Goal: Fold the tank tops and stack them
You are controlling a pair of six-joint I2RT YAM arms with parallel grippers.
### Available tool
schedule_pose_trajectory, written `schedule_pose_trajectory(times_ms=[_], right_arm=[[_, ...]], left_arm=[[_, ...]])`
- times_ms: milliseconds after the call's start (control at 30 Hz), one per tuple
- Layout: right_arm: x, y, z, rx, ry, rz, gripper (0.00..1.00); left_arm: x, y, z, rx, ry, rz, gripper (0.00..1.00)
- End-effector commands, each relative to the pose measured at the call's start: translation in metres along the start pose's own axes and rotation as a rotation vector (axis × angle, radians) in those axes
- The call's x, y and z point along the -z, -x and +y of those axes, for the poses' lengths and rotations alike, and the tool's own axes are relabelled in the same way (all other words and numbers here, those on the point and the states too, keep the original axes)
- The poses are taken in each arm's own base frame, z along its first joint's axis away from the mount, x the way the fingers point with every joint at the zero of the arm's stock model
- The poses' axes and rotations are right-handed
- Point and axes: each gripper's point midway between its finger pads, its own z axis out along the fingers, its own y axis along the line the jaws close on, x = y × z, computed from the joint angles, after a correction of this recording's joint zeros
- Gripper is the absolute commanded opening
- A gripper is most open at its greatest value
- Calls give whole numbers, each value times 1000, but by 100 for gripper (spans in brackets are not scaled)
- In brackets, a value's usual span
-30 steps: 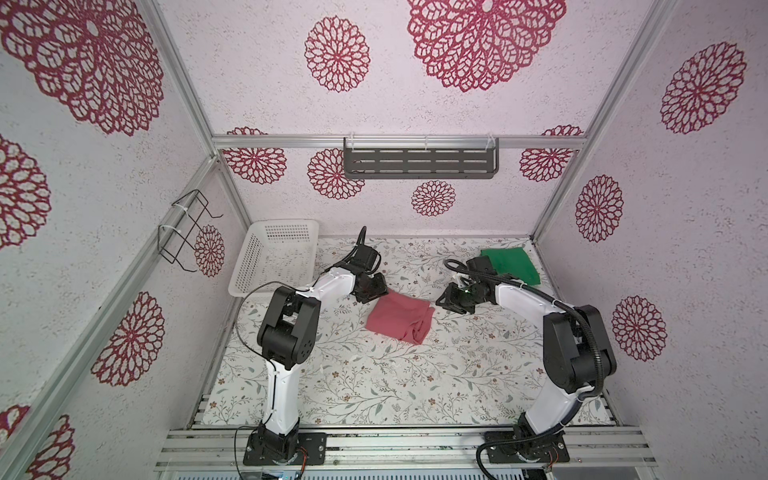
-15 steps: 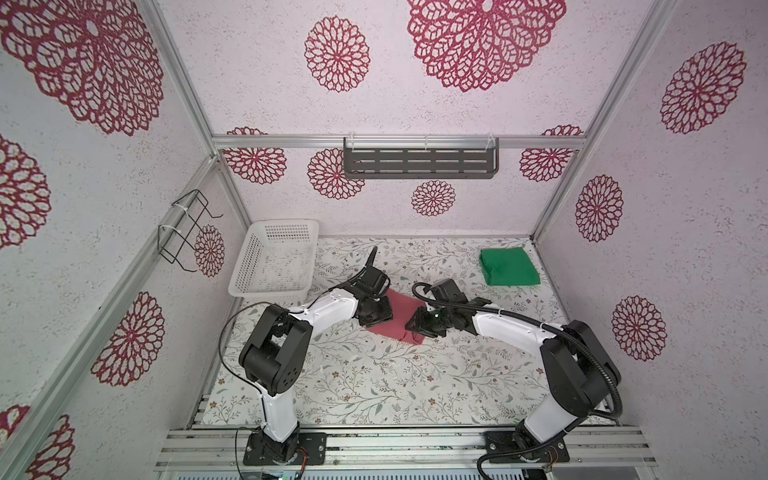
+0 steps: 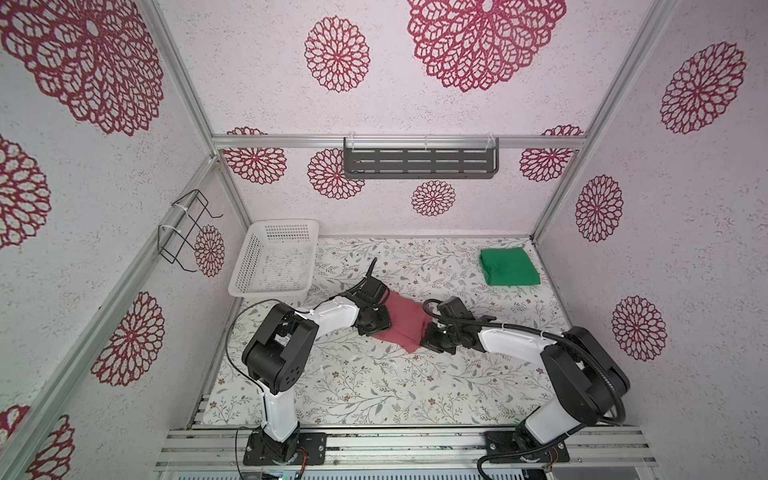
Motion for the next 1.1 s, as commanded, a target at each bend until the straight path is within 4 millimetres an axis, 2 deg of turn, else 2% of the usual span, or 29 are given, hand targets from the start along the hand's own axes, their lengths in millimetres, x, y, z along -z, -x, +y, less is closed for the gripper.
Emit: schedule_pose_trajectory(times_ms=[0, 100, 167, 233, 300, 467, 567, 633, 700, 767, 833, 967, 1067], right_arm=[[15, -5, -27, -52, -49, -42, 0], [23, -1, -36, -70, -39, -69, 0], [31, 7, -29, -45, -28, -87, 2], [43, 15, -20, 1, -36, -97, 15], [54, 21, -11, 42, -46, -99, 21], [67, 38, 14, 81, -12, -126, 27], [62, 57, 37, 70, 69, -174, 25], [54, 69, 51, 55, 118, -189, 23], [41, 77, 56, 24, 138, -203, 23], [27, 79, 51, -8, 134, -203, 23], [14, 78, 37, -45, 109, -211, 24], [2, 66, -10, -107, -6, -210, 23], [7, 53, -45, -148, -83, -208, 22]], left_arm=[[1, -23, 5, 5, 28, 42, 37], [8, -30, -7, -7, 0, 48, 38], [17, -34, -19, -28, -20, 48, 41], [32, -35, -30, -51, -34, 45, 46], [50, -32, -38, -69, -57, 31, 50], [82, -12, -43, -77, -93, -16, 56], [81, 9, -36, -54, -95, -62, 55], [70, 23, -35, -32, -108, -67, 53], [56, 31, -38, -24, -123, -59, 52], [38, 36, -40, -18, -122, -49, 52], [22, 40, -38, -5, -114, -45, 51], [4, 42, -26, 20, -79, -41, 50], [-3, 39, -14, 31, -51, -29, 50]])
